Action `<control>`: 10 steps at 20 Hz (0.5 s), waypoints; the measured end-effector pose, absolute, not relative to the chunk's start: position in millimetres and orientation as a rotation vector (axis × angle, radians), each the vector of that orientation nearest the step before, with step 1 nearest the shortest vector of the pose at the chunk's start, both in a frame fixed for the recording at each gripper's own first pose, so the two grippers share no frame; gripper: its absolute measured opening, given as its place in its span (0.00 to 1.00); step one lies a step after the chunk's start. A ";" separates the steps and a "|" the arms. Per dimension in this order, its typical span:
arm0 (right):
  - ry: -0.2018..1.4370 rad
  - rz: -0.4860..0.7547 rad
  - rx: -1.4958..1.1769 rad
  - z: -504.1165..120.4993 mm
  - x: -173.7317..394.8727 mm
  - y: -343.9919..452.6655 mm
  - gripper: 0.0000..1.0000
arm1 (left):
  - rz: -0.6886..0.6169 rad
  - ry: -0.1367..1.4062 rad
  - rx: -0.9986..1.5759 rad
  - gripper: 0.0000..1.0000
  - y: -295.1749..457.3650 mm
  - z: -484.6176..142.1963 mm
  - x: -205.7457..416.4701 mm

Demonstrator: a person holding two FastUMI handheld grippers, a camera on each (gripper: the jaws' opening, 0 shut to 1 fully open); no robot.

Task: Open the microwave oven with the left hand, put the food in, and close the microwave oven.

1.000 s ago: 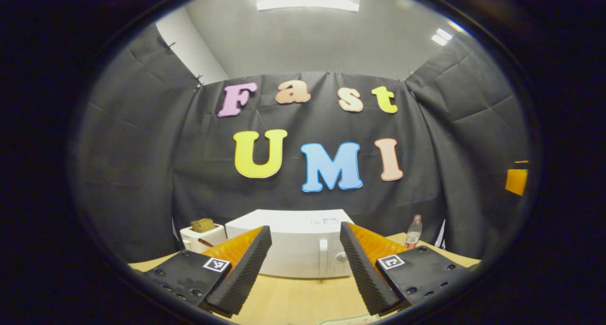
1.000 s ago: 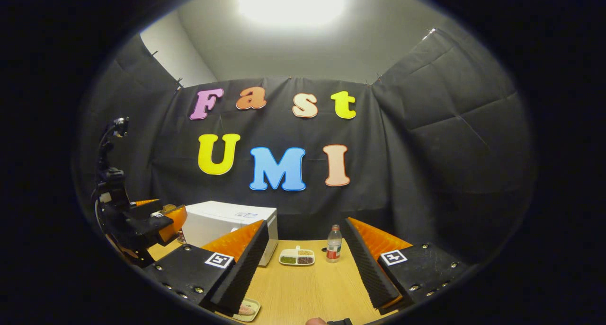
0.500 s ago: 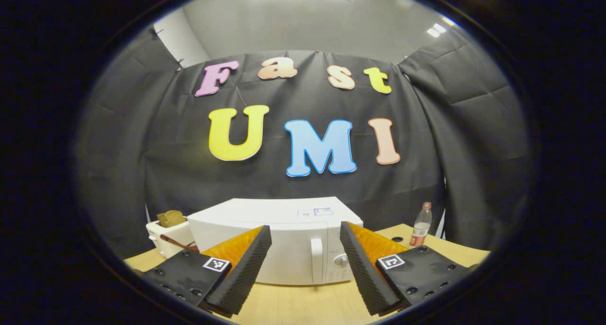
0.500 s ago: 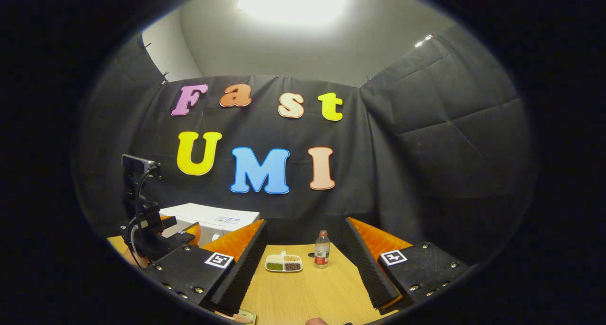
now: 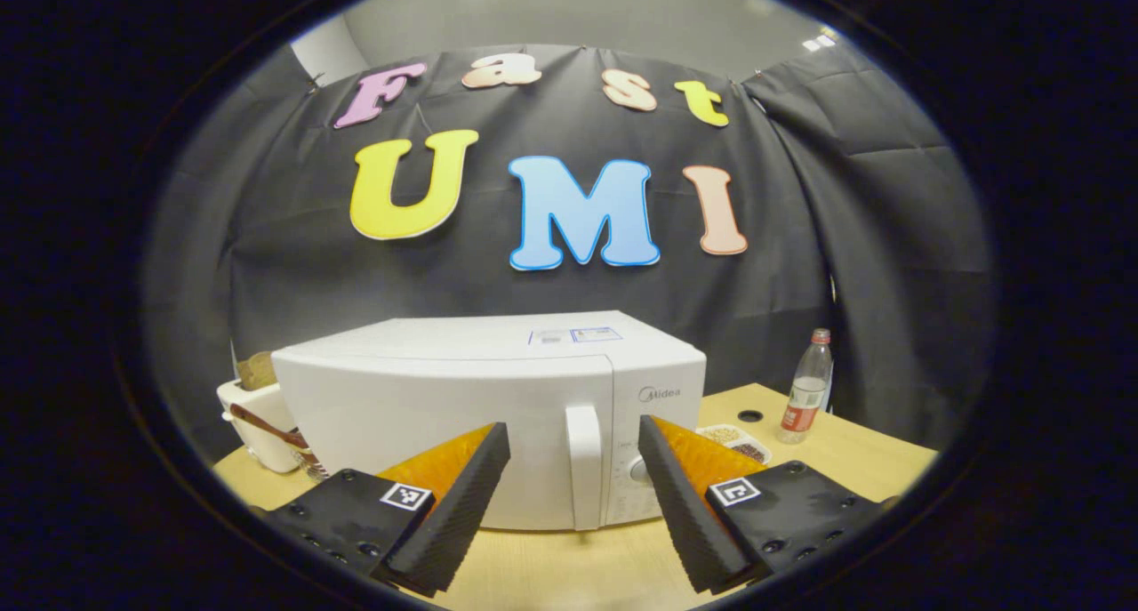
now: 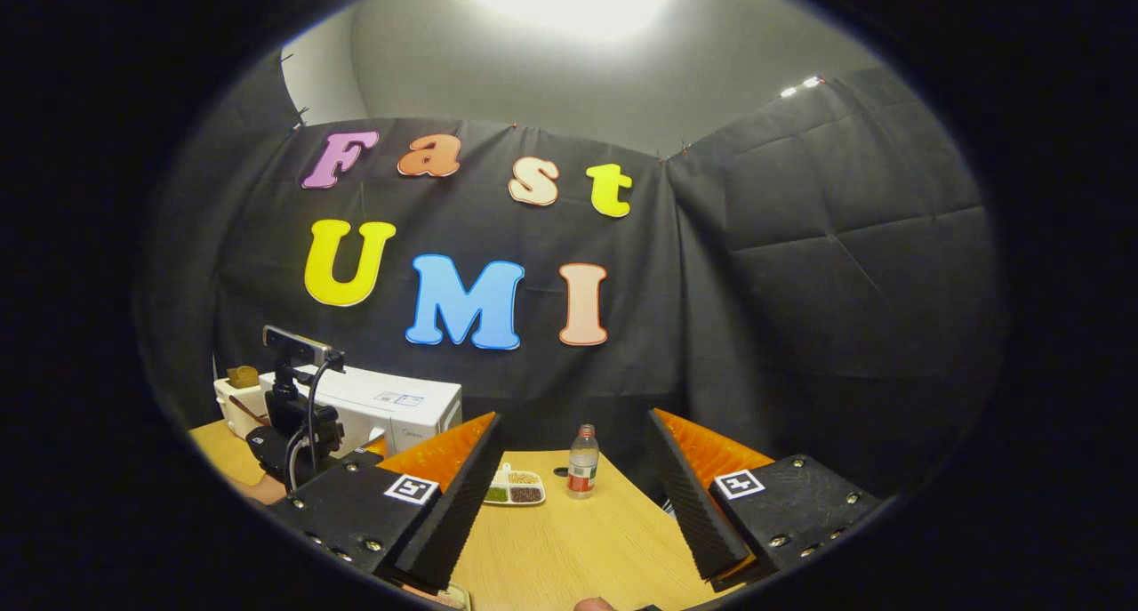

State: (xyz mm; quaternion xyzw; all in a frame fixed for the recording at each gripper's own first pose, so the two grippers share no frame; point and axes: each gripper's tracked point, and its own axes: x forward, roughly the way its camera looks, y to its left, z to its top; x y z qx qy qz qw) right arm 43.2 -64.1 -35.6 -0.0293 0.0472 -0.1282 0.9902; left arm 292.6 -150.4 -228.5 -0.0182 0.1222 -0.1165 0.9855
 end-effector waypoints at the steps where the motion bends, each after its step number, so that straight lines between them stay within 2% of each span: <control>1: 0.094 -0.262 -0.064 -35.0 44.0 -62.4 0.97 | -0.241 0.257 -0.034 0.98 -152.3 -236.5 298.8; 4: 0.096 -0.276 -0.085 -35.6 44.5 -60.8 0.97 | -0.260 0.292 -0.022 0.97 -158.8 -257.5 309.2; 7: 0.094 -0.291 -0.105 -33.2 43.1 -61.7 0.97 | -0.281 0.311 -0.024 0.82 -167.2 -269.7 314.8; 9: 0.096 -0.299 -0.103 -33.8 41.5 -62.4 0.97 | -0.292 0.327 -0.012 0.60 -172.0 -276.1 317.8; 10: 0.098 -0.306 -0.103 -35.2 39.5 -64.8 0.97 | -0.300 0.330 -0.008 0.56 -174.8 -277.5 317.8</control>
